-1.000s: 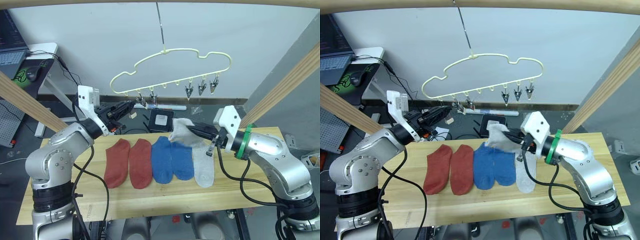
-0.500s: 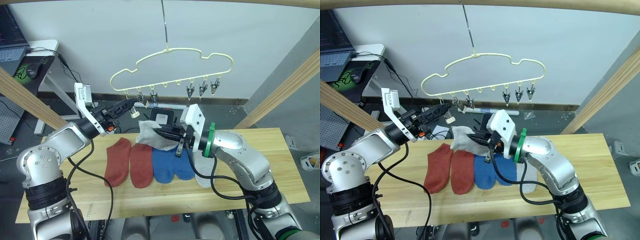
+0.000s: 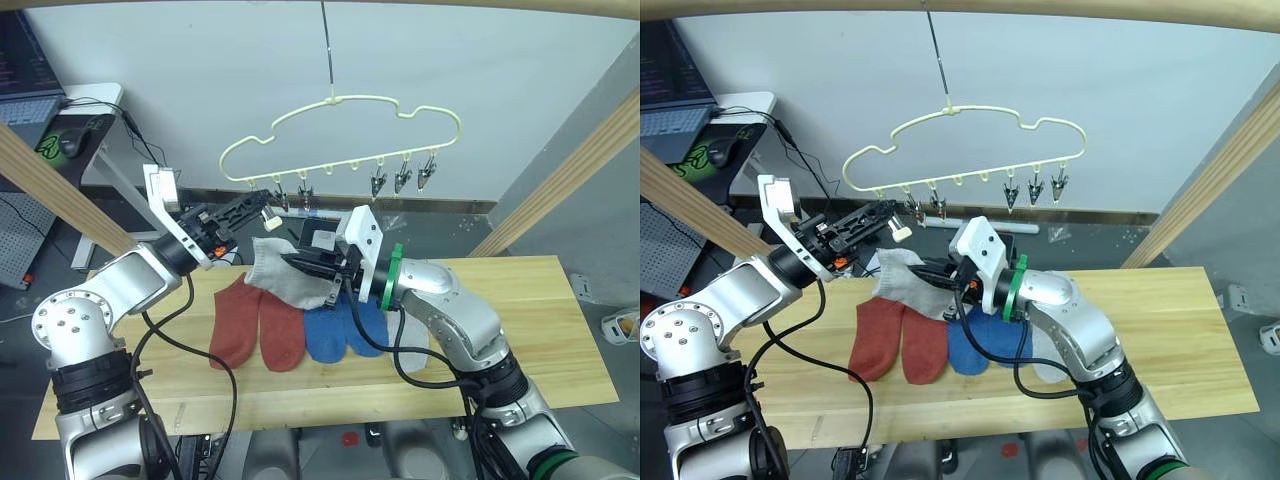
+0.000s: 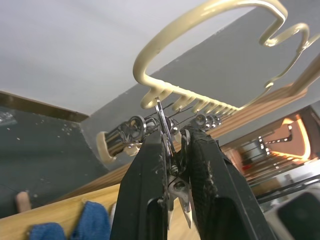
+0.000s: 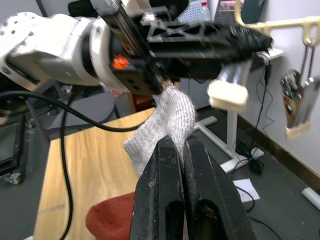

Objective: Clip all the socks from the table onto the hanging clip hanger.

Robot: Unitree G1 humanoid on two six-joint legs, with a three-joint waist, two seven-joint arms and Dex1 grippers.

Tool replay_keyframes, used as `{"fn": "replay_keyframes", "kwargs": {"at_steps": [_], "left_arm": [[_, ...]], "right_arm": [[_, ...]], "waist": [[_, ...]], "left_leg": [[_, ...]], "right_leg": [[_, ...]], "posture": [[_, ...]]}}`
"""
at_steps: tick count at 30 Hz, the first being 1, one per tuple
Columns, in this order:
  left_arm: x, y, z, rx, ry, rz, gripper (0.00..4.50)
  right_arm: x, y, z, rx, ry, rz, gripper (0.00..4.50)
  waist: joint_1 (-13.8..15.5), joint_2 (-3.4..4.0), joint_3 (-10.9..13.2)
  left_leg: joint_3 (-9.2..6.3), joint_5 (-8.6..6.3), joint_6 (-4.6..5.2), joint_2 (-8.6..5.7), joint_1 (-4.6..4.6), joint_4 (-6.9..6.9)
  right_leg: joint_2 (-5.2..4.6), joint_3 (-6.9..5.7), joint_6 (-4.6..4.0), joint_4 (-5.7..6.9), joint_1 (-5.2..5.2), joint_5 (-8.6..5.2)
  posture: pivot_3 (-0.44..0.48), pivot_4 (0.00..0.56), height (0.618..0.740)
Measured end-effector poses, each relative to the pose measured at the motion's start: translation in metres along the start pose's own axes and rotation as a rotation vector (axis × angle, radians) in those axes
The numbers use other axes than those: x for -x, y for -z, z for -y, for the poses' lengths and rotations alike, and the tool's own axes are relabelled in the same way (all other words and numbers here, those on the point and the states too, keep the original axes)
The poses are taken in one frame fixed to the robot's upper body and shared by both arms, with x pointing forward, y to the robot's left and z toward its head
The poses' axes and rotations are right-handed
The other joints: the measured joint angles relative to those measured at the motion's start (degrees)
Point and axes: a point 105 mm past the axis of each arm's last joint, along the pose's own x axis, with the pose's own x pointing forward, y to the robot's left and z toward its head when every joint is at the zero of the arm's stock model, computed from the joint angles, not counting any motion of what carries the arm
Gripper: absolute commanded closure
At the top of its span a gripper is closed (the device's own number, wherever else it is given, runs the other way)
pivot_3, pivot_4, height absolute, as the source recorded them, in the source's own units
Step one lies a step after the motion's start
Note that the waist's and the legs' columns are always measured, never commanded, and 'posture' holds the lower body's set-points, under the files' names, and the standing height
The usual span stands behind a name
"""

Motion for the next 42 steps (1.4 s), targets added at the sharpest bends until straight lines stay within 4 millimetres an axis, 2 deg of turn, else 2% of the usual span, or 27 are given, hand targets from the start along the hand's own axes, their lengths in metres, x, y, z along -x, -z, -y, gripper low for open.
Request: {"fn": "replay_keyframes", "kwargs": {"at_steps": [18,24,34,42], "left_arm": [[0.004,0.001,0.001,0.035,0.013,-0.009,4.2],[0.004,0.0,0.001,0.041,0.018,0.001,4.2],[0.005,0.0,0.001,0.042,0.019,0.0,4.2],[0.005,0.0,0.002,0.049,0.025,0.0,4.2]], "right_arm": [[-0.015,-0.002,0.005,-0.12,-0.025,0.057,4.5],[-0.016,-0.001,0.009,-0.202,-0.029,0.062,4.5],[-0.018,0.003,0.004,-0.311,-0.061,0.054,4.5],[-0.017,0.006,0.011,-0.368,-0.037,0.052,4.5]], "waist": [[0.02,-0.06,-0.04],[0.03,-0.07,-0.04],[0.04,-0.07,-0.05],[0.04,-0.08,-0.05]], "left_leg": [[0.01,0.0,0.0,0.02,0.0,0.0],[0.0,0.0,0.0,0.02,-0.01,0.0],[0.0,0.0,0.0,0.01,-0.01,0.01],[0.0,0.0,0.0,0.0,-0.01,0.0]], "right_leg": [[-0.03,0.02,-0.02,0.0,0.0,0.01],[-0.04,0.01,-0.02,0.0,0.0,0.01],[-0.04,0.01,-0.02,0.0,0.0,0.01],[-0.04,0.0,-0.02,0.0,0.0,0.01]], "posture": [[-0.174,0.262,0.735],[-0.169,0.261,0.735],[-0.165,0.262,0.735],[-0.164,0.262,0.735]]}}
